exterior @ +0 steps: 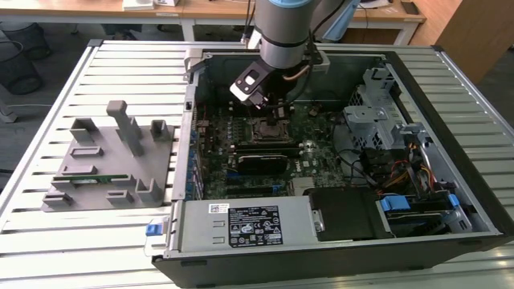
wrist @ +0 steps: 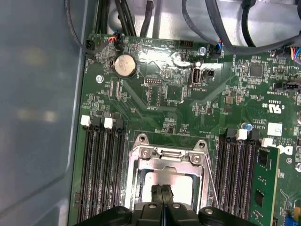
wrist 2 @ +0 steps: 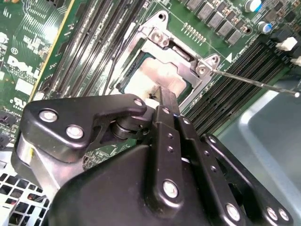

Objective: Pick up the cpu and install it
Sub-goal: 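Close the cpu cover, then install the first cpu locking lever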

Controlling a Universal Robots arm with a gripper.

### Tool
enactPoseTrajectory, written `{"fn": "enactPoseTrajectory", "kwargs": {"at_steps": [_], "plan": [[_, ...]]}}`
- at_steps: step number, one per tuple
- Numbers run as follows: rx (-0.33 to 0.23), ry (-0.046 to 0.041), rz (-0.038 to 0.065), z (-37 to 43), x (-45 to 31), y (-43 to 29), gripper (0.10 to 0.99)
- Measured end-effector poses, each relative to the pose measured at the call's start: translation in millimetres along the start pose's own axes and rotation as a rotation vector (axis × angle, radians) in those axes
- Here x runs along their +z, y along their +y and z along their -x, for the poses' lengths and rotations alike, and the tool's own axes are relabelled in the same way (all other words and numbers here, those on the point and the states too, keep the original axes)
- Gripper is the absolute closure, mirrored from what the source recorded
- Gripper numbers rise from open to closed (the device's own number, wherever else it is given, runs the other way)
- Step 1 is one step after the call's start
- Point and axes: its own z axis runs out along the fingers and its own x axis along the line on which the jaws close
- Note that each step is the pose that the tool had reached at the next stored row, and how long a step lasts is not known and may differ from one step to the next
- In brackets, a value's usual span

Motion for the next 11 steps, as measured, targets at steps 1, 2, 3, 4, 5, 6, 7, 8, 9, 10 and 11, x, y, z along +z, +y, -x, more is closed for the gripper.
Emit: {"fn": "enactPoseTrajectory", "kwargs": {"at_steps": [1,2,3,4,5,6,7,8,9,10,11], "plan": [[0.000,0.0001,0.000,0.0,0.0,0.1,0.980],[0.000,0.0000,0.000,0.0,0.0,0.3,0.980],[0.000,0.0000,0.000,0.0,0.0,0.3,0.980],[0.000,0.0000,0.000,0.0,0.0,0.3,0.980],[0.000,0.0000,0.000,0.0,-0.1,0.4,0.980],[0.000,-0.0002,0.000,0.0,-0.5,0.4,0.980],[0.000,-0.0002,0.000,0.0,-1.0,0.4,0.980],[0.000,0.0000,0.000,-0.1,-1.5,0.4,0.980],[0.000,0.0000,0.000,-0.1,-2.1,0.4,0.980],[0.000,0.0000,0.000,-0.1,-2.7,0.4,0.980],[0.000,0.0000,0.000,-0.1,-3.3,0.4,0.980]]}}
